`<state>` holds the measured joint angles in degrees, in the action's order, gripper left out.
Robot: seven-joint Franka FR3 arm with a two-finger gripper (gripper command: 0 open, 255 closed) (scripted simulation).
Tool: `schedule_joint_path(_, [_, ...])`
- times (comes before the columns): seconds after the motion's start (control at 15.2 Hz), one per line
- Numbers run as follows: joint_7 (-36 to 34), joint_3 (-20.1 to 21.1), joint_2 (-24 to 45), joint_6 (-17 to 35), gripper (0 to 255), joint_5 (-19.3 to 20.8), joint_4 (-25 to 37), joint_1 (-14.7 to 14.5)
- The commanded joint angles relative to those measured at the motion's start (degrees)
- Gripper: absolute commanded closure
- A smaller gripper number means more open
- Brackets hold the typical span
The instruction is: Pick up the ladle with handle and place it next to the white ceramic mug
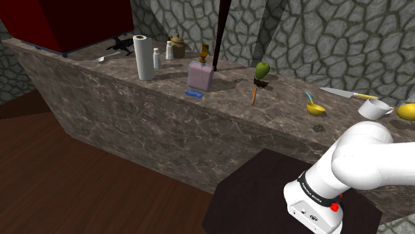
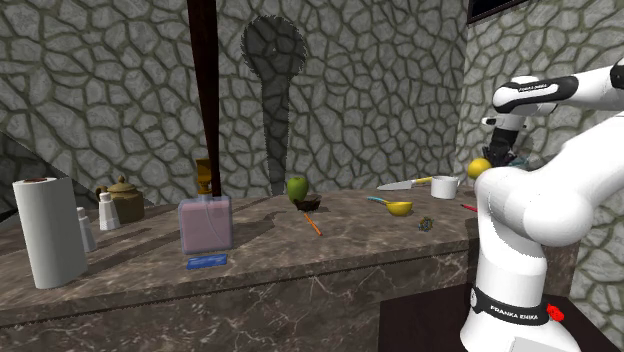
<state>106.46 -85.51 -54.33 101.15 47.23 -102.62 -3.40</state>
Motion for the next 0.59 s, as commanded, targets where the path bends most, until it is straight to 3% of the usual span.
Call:
schedule_joint_path(0.0, [-0.21, -0.73, -0.44, 1.04, 255, 0.64, -0.88, 0.00])
schedule_joint_path(0.53, [-1.06, -3.99, -2.24, 5.19, 255, 3.43, -4.18, -0.12])
